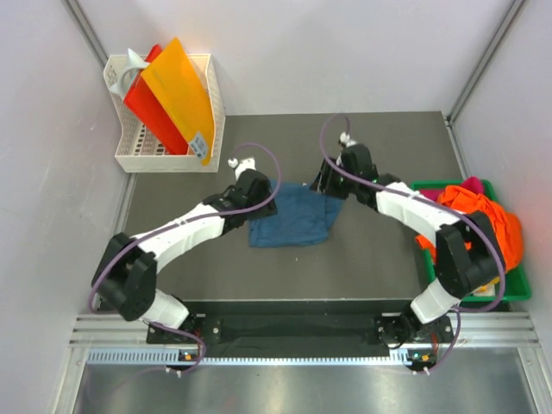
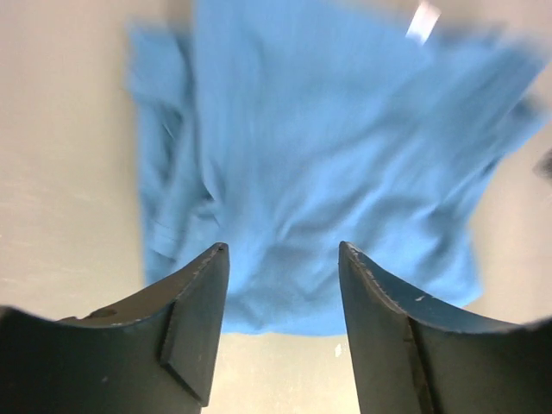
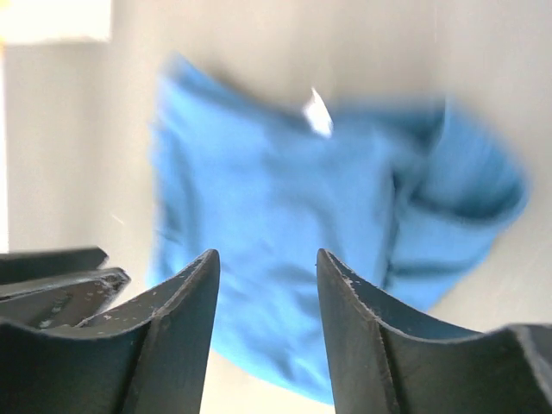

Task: Fold and stack the t-shirts
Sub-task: Smooth out wrinkles on the folded tshirt, then put the neatly folded tshirt into the corner of the board with the left arm

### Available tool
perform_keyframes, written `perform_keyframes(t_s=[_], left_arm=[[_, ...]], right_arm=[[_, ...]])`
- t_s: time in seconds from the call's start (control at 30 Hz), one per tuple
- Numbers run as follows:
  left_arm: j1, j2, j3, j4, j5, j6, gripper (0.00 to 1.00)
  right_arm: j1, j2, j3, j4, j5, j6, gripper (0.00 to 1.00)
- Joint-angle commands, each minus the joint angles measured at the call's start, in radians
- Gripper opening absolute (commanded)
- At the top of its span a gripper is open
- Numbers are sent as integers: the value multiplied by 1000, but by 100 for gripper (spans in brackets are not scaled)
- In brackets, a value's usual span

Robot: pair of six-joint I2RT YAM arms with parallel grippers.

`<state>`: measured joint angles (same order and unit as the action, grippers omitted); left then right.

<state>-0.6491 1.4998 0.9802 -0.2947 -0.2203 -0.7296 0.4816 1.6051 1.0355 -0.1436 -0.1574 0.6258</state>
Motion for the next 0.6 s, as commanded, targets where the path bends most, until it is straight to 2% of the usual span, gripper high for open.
perform_keyframes(t_s=[0.0, 0.2, 0.37, 0.57], left_arm=[[32, -101, 41, -43, -181, 26, 60], [48, 65, 141, -225, -272, -1, 61], [49, 120, 120, -166, -251, 19, 63], [49, 151, 123, -139, -249, 21, 66]], right_arm=[[8, -134, 158, -149, 116, -103, 50], [26, -189, 112, -177, 153, -118, 51], [43, -229, 64, -191, 222, -127, 53], [45, -249, 58, -205, 233, -136, 54]])
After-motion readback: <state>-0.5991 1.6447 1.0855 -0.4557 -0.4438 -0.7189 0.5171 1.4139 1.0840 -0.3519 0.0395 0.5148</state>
